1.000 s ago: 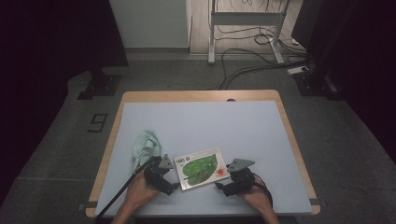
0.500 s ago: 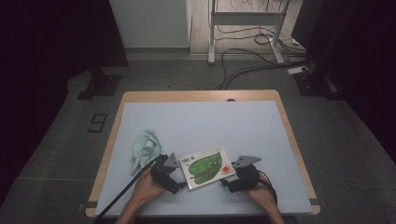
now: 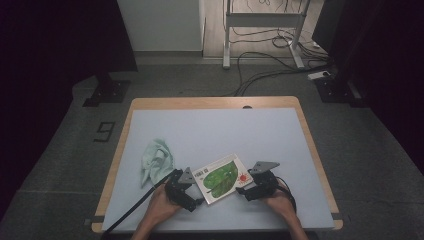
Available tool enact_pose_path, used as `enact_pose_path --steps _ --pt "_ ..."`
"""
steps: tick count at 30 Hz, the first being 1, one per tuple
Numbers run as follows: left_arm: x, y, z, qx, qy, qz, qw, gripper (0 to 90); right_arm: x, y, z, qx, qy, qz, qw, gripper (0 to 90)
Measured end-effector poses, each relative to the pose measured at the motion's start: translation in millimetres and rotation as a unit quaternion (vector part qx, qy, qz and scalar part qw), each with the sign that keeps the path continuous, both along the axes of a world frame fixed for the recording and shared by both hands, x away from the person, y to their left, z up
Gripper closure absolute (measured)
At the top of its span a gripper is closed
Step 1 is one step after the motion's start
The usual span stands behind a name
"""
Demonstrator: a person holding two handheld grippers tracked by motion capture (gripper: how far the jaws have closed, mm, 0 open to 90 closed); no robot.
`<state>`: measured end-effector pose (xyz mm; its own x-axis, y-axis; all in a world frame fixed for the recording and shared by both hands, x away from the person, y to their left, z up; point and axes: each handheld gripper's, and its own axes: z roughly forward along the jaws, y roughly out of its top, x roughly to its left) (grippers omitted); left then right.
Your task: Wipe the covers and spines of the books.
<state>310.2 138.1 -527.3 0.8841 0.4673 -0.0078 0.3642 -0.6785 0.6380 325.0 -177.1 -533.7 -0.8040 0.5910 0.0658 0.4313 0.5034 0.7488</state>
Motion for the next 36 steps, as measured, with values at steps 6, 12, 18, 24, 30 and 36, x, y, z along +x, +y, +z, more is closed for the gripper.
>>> enact_pose_path --steps 6,12,18,24,30,36 --pt "-1.5 0.6 -2.0 -0.008 -0.005 0.003 0.9999 0.0 7.7 -0.7 3.4 0.008 0.020 -0.009 0.9997 8.0" --pt "-1.8 0.8 -2.2 -0.009 -0.007 0.003 0.9999 0.0 21.8 1.9 8.5 -0.011 0.018 -0.033 0.9992 0.0" --pt "-2.0 1.1 -2.2 -0.007 -0.008 0.002 0.9999 0.0 38.1 9.3 12.6 0.003 0.031 -0.025 0.9992 0.0" --pt "-2.2 1.1 -2.3 -0.008 -0.008 0.003 0.9999 0.0 54.0 22.7 12.9 0.003 0.044 -0.016 0.9989 0.0" --pt "-2.1 1.2 -2.3 -0.008 -0.008 0.003 0.9999 0.0 66.9 30.4 8.4 0.006 0.059 -0.013 0.9982 1.2" --pt "-2.0 1.2 -2.3 -0.008 -0.008 0.003 0.9999 0.0 72.3 37.6 6.7 0.016 0.063 -0.009 0.9978 3.1"
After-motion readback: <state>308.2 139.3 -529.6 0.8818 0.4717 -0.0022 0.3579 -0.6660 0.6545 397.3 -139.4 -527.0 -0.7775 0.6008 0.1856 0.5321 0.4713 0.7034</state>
